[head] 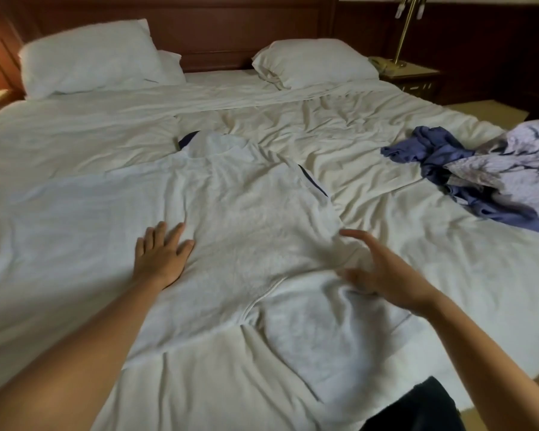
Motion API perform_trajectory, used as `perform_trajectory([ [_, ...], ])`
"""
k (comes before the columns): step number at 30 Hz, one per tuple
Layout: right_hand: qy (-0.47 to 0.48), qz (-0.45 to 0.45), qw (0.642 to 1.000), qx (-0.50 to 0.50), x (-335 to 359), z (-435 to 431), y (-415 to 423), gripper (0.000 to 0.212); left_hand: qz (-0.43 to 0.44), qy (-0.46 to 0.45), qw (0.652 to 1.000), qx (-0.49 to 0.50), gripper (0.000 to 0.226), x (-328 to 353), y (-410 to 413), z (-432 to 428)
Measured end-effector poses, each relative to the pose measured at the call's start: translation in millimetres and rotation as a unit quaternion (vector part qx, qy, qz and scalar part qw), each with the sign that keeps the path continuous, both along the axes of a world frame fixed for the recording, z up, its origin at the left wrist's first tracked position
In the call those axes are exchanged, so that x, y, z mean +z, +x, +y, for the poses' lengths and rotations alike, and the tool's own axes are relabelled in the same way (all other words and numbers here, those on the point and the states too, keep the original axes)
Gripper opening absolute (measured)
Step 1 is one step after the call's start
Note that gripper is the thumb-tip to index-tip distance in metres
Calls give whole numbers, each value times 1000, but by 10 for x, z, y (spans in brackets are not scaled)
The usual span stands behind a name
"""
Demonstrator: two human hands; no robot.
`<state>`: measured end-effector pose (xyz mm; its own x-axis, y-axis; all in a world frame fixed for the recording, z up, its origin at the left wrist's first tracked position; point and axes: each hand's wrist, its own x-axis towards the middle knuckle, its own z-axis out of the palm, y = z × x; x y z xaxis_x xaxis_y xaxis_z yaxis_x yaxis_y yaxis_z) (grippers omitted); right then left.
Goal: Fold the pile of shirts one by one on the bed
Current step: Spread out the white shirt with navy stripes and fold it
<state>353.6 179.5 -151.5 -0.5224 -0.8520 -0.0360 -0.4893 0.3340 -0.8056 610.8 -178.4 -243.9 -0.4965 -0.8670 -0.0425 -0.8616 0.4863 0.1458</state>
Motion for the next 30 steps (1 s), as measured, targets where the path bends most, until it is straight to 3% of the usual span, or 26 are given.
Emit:
perform_trajectory([
  [2,-16,-41,998,-44,97,74,-54,49,0,5,1000,-2,60,19,50,73],
  [3,25,-31,998,-39,184,144,-83,50,2,8,1000,-3,60,29,71,108],
  [5,189,14,982,-4,348,318,-112,69,4,10,1000,-2,59,49,106,170],
  [7,299,108,947,-44,434,401,-72,89,2,7,1000,-1,58,69,119,210],
  [9,252,284,921,-87,447,336,95,92,3,10,1000,-1,58,81,126,231],
  [10,189,342,918,-70,428,257,273,81,3,12,1000,-1,58,86,130,236],
  [13,91,277,955,54,270,3,961,54,-3,23,1000,-5,59,96,137,232],
  [16,134,311,934,112,-65,-151,1414,63,-5,34,999,-13,59,99,164,239],
  [19,129,383,908,108,-220,-239,1508,45,-1,39,999,-22,58,97,198,252],
  [21,109,369,911,147,-236,-247,1459,29,2,39,999,-26,57,94,204,247],
  [23,86,290,933,196,-180,-214,1379,11,4,39,999,-30,57,83,208,238],
  [26,68,119,955,264,-47,-195,1202,27,9,34,999,-36,57,58,213,216],
  [27,37,113,958,260,-11,-218,1113,30,10,32,999,-39,58,55,210,204],
  [29,-2,188,959,214,5,-286,952,32,7,27,999,-42,59,48,207,175],
  [30,29,220,954,201,2,-332,896,45,4,25,999,-44,59,46,204,153],
])
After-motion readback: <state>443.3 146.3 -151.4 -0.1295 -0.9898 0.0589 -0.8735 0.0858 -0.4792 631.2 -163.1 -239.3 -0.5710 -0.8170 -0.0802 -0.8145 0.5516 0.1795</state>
